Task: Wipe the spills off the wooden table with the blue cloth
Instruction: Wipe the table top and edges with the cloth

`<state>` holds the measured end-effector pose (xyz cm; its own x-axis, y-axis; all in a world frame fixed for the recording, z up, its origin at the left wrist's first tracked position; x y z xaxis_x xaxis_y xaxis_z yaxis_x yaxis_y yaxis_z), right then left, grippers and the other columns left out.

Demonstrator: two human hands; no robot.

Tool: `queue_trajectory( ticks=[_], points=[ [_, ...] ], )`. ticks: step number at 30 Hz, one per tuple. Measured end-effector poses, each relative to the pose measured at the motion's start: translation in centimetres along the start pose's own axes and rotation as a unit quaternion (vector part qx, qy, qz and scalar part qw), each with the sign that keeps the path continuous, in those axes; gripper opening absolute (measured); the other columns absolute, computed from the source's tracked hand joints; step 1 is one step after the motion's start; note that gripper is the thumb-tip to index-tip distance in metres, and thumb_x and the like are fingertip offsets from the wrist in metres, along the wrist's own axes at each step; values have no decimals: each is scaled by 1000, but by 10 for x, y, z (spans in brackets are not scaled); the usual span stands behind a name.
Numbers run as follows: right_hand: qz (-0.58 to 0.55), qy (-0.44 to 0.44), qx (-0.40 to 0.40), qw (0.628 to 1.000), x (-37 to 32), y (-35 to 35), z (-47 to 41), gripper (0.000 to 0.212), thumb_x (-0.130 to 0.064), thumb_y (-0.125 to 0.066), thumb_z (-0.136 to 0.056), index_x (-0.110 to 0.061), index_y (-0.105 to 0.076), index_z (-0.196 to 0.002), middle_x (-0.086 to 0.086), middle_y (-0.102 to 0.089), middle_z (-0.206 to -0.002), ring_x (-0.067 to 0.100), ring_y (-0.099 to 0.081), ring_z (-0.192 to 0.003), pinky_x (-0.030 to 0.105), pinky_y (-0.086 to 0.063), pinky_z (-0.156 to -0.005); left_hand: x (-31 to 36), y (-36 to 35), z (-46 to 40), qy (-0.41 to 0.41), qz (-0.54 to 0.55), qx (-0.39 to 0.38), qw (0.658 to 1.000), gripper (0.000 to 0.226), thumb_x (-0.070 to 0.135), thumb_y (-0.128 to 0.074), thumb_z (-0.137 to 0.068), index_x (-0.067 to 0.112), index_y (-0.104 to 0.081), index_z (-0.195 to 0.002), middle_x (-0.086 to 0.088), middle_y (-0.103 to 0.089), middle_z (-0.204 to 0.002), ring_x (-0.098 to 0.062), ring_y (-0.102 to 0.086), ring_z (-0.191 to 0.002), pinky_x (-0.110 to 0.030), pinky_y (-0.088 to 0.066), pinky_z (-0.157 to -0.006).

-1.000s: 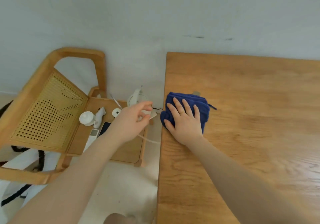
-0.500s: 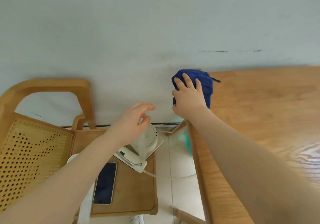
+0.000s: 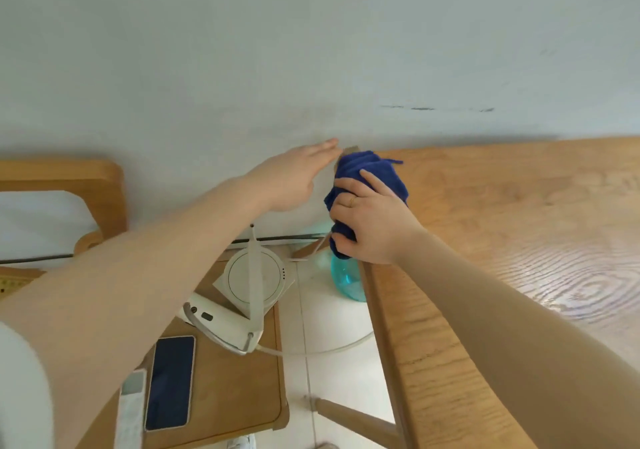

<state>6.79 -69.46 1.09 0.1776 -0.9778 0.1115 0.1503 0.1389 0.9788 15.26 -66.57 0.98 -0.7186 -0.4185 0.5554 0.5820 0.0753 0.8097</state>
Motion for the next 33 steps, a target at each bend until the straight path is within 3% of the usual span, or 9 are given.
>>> queue_trajectory(
  ticks=[7, 13, 18, 21, 24, 26, 29, 31, 33],
  points=[
    [-86, 13, -5, 996, -34, 1, 59, 28, -37, -48, -73, -18, -68, -76, -8, -66, -82, 21, -57, -110, 40, -17, -113, 23, -10, -7, -93, -26, -34, 995, 70, -12, -31, -82, 21, -36, -142, 10, -22, -154, -9, -22, -142, -20, -18, -109],
    [-40, 66, -21, 997, -30, -2, 50, 29, -42, -48, -76, -20, -67, -75, -7, -67, -82, 20, -58, -104, 40, -21, -111, 29, -17, -7, -119, -156, -37, 980, 66, -3, -32, -88, 20, -19, -148, 7, -13, -157, -15, -9, -145, -34, -10, -117],
    [-36, 35, -27, 998, -17, -3, 23, 37, -43, -44, -79, -16, -69, -73, -4, -68, -81, 23, -58, -102, 41, -21, -110, 30, -15, -7, -97, -123, -19, 987, 68, -6, -35, -85, 16, -21, -148, 4, -17, -157, -17, -8, -146, -33, -10, -118],
    [-80, 20, -33, 996, -46, -5, 77, 41, -48, -41, -85, -20, -68, -71, -7, -66, -78, 19, -56, -103, 40, -19, -112, 30, -25, 1, -71, -105, -13, 992, 72, -7, -36, -83, 18, -19, -148, 5, -11, -158, -17, -6, -146, -35, -9, -118],
    [-91, 1, -19, 996, -75, -10, 127, 36, -36, -39, -89, -23, -67, -71, -11, -65, -81, 18, -56, -107, 40, -19, -112, 32, -29, 2, -43, -101, -16, 994, 73, -4, -39, -84, 17, -14, -149, 3, -6, -158, -18, -4, -146, -36, -9, -119],
    [-48, -38, 0, 998, -79, -18, 133, 33, -31, -38, -86, -25, -70, -81, -9, -67, -102, 19, -46, -120, 43, -18, -110, 38, -29, 3, -30, -115, -19, 993, 72, 0, -40, -85, 15, -12, -149, 1, -4, -159, -19, -4, -146, -36, -9, -119],
    [-9, -218, 45, 975, -57, -18, 117, 45, -30, -46, -82, -17, -56, -124, 5, -47, -141, 30, -31, -135, 51, -25, -109, 42, -31, 4, -7, -140, -25, 990, 73, 4, -42, -86, 13, -7, -150, -2, 0, -159, -21, -3, -146, -36, -9, -119],
    [-21, -331, 72, 940, -42, -16, 105, 64, -25, -60, -80, -9, -40, -138, 14, -37, -147, 33, -35, -135, 49, -33, -106, 42, -31, 4, 8, -147, -32, 989, 74, 5, -43, -86, 13, -6, -150, -2, 1, -159, -21, -1, -146, -36, -8, -119],
    [-33, -388, 84, 917, -35, -16, 96, 77, -23, -72, -74, -4, -37, -139, 14, -40, -145, 30, -41, -132, 45, -37, -103, 46, -30, 10, 5, -131, -28, 991, 75, 4, -44, -86, 12, -4, -150, -3, 1, -159, -21, 0, -146, -35, -8, -119]
  ],
)
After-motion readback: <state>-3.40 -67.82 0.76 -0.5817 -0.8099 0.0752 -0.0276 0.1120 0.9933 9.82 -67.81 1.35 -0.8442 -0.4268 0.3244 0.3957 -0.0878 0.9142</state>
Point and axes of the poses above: each hand's wrist, its own z-axis away from the middle knuckle, its own y-axis out of the back of the hand, x = y × z, the point moved 9 cm from there along -z, towards the middle knuckle
